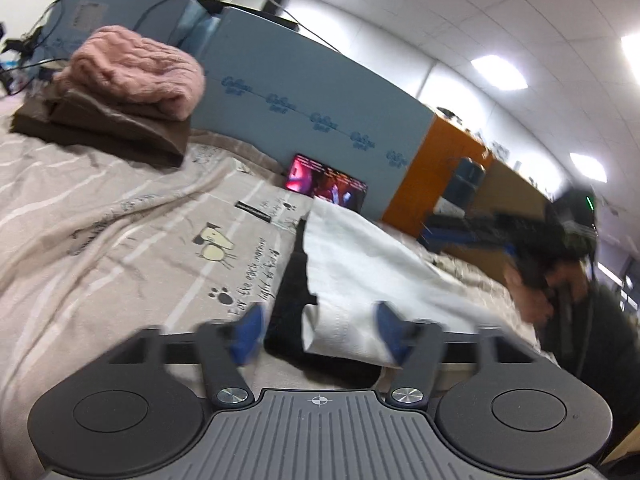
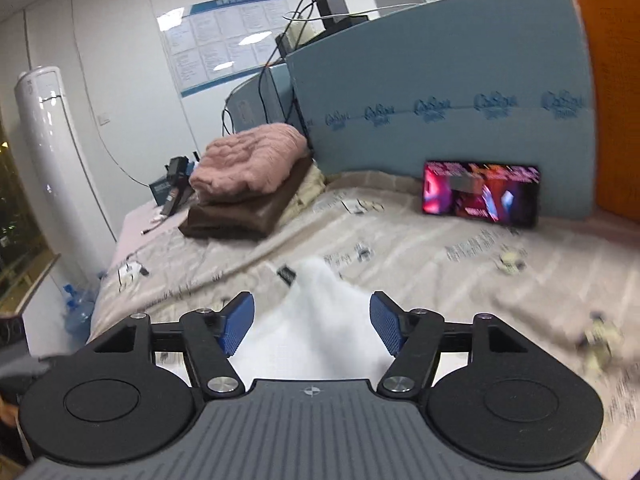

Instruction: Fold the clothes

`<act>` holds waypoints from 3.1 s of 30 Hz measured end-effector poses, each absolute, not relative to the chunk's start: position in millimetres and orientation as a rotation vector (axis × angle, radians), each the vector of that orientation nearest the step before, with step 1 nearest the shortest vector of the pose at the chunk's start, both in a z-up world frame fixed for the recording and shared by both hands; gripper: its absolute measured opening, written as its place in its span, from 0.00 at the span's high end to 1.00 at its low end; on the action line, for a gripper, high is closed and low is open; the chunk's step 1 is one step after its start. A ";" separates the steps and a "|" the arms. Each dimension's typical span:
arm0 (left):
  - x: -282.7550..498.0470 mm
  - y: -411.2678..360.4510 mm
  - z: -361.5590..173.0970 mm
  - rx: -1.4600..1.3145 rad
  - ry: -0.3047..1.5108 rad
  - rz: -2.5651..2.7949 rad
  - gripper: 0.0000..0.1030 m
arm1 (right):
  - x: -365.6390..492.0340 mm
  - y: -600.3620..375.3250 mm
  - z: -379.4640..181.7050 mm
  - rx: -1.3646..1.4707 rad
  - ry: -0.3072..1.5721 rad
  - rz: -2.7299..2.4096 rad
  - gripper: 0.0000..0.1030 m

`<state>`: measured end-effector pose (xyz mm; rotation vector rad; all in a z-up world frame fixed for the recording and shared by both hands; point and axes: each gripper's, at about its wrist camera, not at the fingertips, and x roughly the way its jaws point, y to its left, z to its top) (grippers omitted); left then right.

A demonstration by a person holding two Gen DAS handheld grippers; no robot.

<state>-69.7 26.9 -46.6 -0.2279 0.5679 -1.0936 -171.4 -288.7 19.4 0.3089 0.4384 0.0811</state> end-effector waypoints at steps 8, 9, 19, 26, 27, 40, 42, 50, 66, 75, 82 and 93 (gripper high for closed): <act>-67.8 28.9 -43.4 -0.231 0.739 -1.188 0.22 | -249.3 -266.6 8.4 0.392 0.389 0.139 0.30; -68.3 24.9 -43.6 -0.225 0.754 -1.196 0.21 | -257.7 -262.3 6.2 0.397 0.390 0.152 0.30; -66.7 -11.1 -48.0 -0.317 0.839 -1.171 0.07 | -308.1 -239.2 -11.3 0.409 0.426 0.101 0.30; -73.6 -35.8 -48.8 -0.307 0.831 -1.244 0.08 | -289.9 -289.6 -6.5 0.580 0.347 -0.140 0.20; -72.8 -37.2 -49.0 -0.309 0.830 -1.246 0.08 | -282.7 -298.2 -9.0 0.609 0.359 -0.177 0.20; -54.1 -34.7 -57.7 -0.320 0.824 -1.192 0.77 | -225.4 -325.4 -37.4 0.726 0.437 -0.334 0.74; -54.8 -36.3 -54.0 -0.302 0.799 -1.203 0.80 | -230.0 -320.9 -29.1 0.694 0.404 -0.339 0.84; -75.9 -64.0 -15.8 -0.159 0.569 -1.319 0.83 | -260.0 -303.8 20.0 0.549 0.222 -0.327 0.89; -142.5 -254.6 18.4 0.138 0.276 -1.589 0.83 | -355.4 -389.0 75.3 0.330 -0.006 -0.728 0.90; -180.9 -363.6 -4.2 0.151 0.270 -1.588 0.83 | -384.6 -476.2 73.2 0.296 0.022 -0.947 0.90; -187.4 -414.2 -32.3 0.093 0.518 -1.625 0.83 | -404.5 -547.2 44.0 0.329 0.140 -1.058 0.90; -143.3 -406.1 -53.1 -0.014 0.770 -1.652 0.68 | -408.7 -601.3 -29.2 0.422 0.321 -1.179 0.85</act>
